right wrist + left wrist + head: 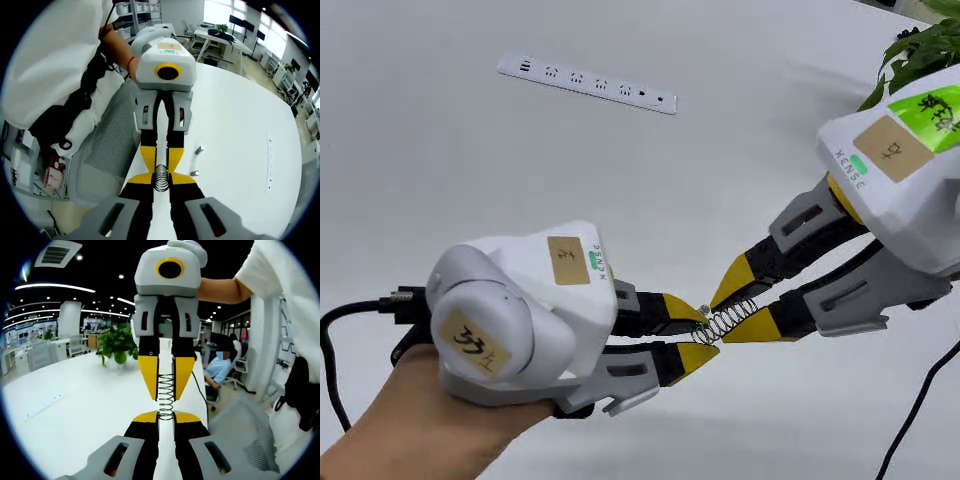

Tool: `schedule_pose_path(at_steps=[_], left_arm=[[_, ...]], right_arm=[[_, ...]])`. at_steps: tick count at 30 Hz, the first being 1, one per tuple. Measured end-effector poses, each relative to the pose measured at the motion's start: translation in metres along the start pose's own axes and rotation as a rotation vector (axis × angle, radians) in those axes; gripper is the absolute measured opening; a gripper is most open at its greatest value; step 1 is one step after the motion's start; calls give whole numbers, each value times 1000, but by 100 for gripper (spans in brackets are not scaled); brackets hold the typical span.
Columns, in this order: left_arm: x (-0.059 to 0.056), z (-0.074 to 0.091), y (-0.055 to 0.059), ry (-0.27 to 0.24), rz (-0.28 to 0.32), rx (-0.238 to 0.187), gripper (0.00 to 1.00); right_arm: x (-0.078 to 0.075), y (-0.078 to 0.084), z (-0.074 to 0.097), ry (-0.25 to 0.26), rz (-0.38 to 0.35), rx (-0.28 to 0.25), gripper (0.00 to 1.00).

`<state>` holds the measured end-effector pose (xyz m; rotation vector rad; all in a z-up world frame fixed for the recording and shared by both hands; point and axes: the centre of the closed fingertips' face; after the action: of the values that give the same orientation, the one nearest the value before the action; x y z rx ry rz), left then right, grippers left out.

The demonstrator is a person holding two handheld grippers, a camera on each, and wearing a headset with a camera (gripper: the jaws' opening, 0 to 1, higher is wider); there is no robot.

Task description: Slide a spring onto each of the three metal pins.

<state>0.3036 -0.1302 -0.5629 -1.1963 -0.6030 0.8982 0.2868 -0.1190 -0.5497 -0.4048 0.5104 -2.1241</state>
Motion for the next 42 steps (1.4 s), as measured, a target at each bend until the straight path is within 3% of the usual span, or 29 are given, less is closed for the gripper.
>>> schedule_pose_path(at_steps=[18, 24, 33, 42], left_arm=[[-2, -1, 2, 10, -7, 2, 12], [-2, 3, 5, 3, -15, 9, 18], [9, 25, 13, -44, -17, 26, 25], [29, 59, 30, -116, -11, 51, 38]], right_arm=[[2, -2, -2, 3, -27, -16, 12], [2, -2, 0, 7, -31, -21, 12], [-5, 5, 9, 48, -65, -16, 12], [-24, 29, 8, 109, -125, 34, 12]])
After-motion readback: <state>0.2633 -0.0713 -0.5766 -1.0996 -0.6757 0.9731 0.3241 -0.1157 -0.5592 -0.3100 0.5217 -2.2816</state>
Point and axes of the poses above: the centre of the closed fingertips' face, and the gripper's own axes: z roughly backward along the fingers, x roughly to its left, y roughly out of its underside, and after that the axes turned 4 degrees about -z, right-handed
